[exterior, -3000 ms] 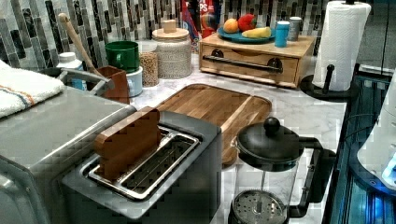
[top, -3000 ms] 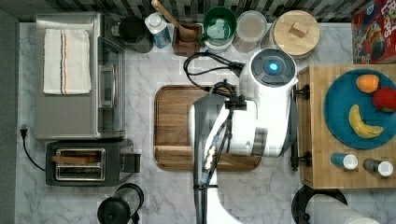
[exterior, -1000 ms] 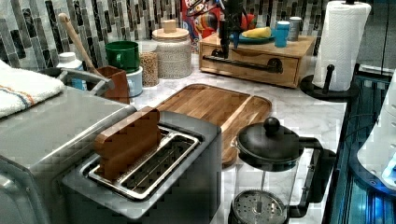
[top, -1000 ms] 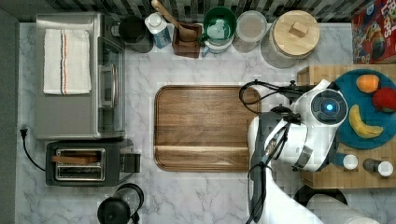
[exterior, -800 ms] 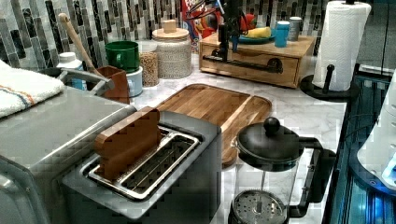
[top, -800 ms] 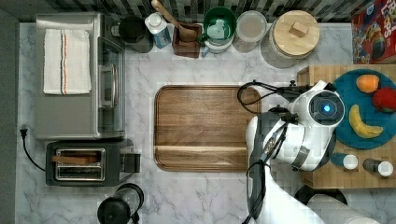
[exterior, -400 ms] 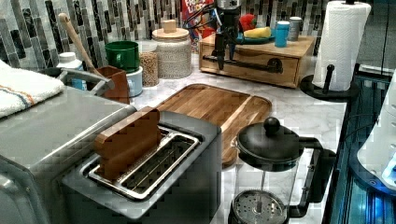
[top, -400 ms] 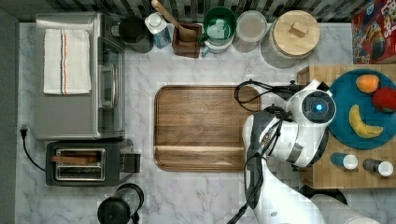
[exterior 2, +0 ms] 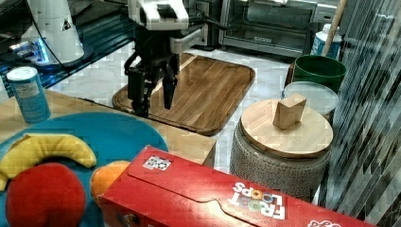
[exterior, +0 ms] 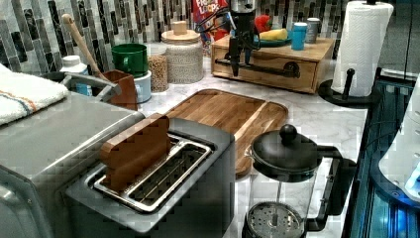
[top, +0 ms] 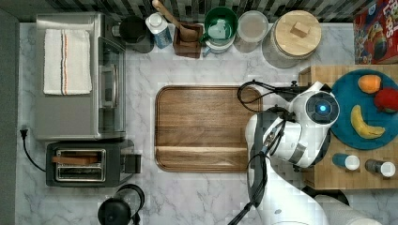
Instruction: Open the drawer.
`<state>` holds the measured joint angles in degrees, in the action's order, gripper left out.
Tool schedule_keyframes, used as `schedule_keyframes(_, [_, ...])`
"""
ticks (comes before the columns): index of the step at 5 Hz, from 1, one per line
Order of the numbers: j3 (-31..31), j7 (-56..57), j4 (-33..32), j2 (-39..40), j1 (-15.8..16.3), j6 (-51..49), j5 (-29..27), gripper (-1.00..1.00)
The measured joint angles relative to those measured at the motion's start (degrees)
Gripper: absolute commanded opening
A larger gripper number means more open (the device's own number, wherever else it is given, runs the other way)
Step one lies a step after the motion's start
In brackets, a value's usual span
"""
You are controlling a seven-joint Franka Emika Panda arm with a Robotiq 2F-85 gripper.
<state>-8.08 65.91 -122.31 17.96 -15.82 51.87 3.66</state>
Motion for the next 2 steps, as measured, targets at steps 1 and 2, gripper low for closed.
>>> schedule_keyframes(1, [-0.03, 0.00, 0.90, 0.87, -0.83, -3.61, -2.21, 1.00])
schedule_keyframes(2, [-0.03, 0.00, 3.02, 1.29, -1.64, -9.90, -2.31, 1.00])
